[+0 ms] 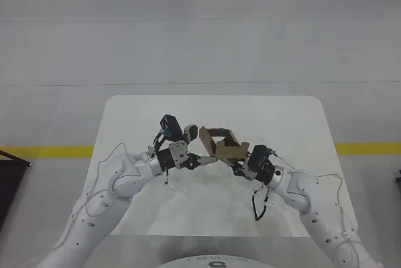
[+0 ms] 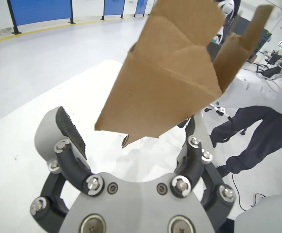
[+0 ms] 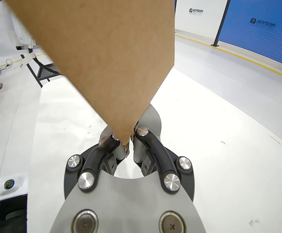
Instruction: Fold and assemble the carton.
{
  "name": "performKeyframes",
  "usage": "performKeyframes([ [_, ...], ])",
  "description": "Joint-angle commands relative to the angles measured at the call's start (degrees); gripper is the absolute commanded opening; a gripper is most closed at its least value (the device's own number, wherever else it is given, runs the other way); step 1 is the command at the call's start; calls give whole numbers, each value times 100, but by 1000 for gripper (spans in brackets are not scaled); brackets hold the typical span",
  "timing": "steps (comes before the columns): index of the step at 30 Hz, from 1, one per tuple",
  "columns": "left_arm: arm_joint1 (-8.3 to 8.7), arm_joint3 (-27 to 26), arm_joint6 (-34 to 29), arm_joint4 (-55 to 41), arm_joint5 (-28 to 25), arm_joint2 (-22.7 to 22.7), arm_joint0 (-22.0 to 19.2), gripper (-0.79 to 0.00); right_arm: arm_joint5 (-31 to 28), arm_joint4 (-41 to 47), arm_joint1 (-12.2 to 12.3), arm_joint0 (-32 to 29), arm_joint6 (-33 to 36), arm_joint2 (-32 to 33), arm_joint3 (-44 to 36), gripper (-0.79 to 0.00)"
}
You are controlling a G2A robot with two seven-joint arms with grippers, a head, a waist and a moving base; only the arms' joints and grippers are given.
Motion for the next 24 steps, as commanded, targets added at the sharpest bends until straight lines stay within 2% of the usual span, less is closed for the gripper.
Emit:
performKeyframes([
  [1, 22, -56, 93, 72, -7, -127, 51, 0, 128, -15, 0, -5, 60, 32, 14, -785],
  [7, 102, -540, 594, 1142, 397, -631, 348, 0, 360, 135, -10, -5, 332, 49, -28, -785],
  [14, 205, -1408, 812, 3602, 837, -820, 682, 0, 623, 563, -20, 49, 1276, 31, -124, -785],
  [17, 205, -1408, 812, 3602, 837, -820, 682, 0, 591, 987, -24, 81, 1587, 34, -159, -785],
  [24, 205, -1408, 812, 3602, 837, -820, 682, 0, 591, 987, -24, 81, 1587, 34, -159, -785],
])
